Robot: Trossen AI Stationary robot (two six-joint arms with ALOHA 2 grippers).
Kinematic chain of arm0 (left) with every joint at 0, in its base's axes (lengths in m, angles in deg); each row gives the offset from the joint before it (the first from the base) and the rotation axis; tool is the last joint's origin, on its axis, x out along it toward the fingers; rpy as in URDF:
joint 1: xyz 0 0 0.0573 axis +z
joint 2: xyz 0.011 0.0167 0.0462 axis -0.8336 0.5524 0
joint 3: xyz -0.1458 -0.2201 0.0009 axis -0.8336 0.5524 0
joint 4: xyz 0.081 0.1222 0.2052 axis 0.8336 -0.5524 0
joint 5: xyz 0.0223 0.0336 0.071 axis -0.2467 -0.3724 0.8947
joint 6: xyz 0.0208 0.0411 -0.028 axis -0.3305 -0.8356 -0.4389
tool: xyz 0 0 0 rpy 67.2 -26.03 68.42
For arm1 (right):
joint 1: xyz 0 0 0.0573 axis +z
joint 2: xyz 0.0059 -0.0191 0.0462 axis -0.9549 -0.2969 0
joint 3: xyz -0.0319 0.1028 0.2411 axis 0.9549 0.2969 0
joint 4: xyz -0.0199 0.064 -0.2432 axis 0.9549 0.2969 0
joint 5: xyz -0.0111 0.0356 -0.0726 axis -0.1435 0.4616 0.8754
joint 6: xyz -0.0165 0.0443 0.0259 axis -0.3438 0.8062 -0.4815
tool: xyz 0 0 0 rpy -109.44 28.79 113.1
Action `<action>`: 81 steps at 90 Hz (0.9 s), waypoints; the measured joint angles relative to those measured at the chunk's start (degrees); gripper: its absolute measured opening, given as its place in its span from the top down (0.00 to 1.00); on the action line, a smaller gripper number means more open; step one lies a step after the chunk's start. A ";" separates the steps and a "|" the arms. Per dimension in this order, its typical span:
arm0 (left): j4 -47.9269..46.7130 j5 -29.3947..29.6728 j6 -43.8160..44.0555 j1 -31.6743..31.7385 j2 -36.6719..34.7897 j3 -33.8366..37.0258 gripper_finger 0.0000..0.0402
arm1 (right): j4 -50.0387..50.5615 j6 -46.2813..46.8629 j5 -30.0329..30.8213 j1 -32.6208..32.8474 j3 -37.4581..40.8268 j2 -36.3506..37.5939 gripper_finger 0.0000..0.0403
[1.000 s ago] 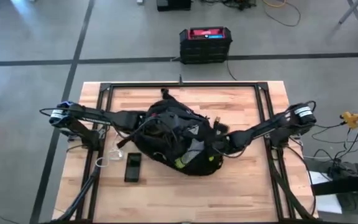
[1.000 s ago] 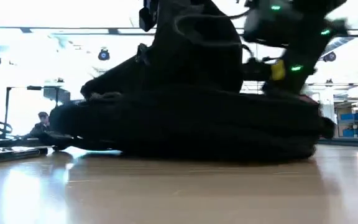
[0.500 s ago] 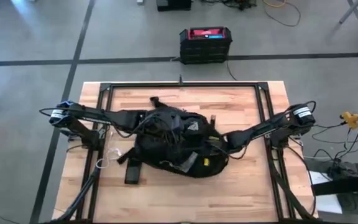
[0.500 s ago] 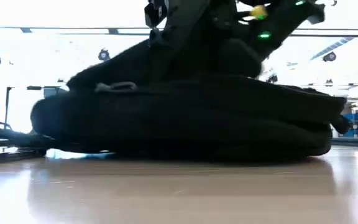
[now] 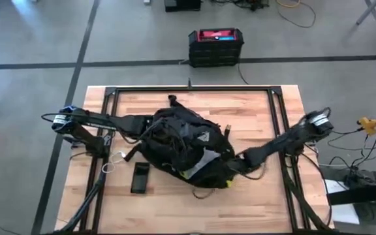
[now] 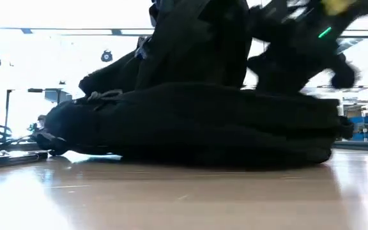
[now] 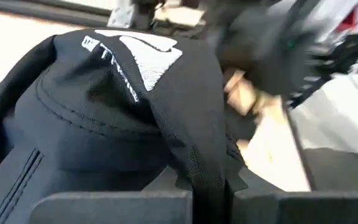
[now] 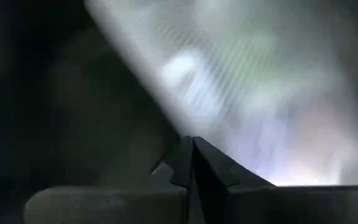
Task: Unpack backpack
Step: Put the yellow green zip bag into the black backpack, then put the black phone into the black backpack
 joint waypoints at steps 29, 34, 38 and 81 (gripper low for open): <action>-14.81 -4.90 -3.07 5.28 -2.67 -5.82 1.00 | -5.90 -7.54 10.38 -3.62 -3.79 -0.97 1.00; -14.92 -4.94 -3.85 6.43 -3.06 -6.97 1.00 | -9.63 -8.65 8.73 -1.34 -3.84 0.06 1.00; -14.86 -5.15 -4.27 7.34 -3.10 -7.51 1.00 | -12.82 -9.09 6.59 0.22 -3.81 0.21 0.99; -16.17 -3.39 -3.59 17.14 -3.19 -6.78 1.00 | -37.37 -7.99 -10.32 3.84 -18.31 -20.54 0.57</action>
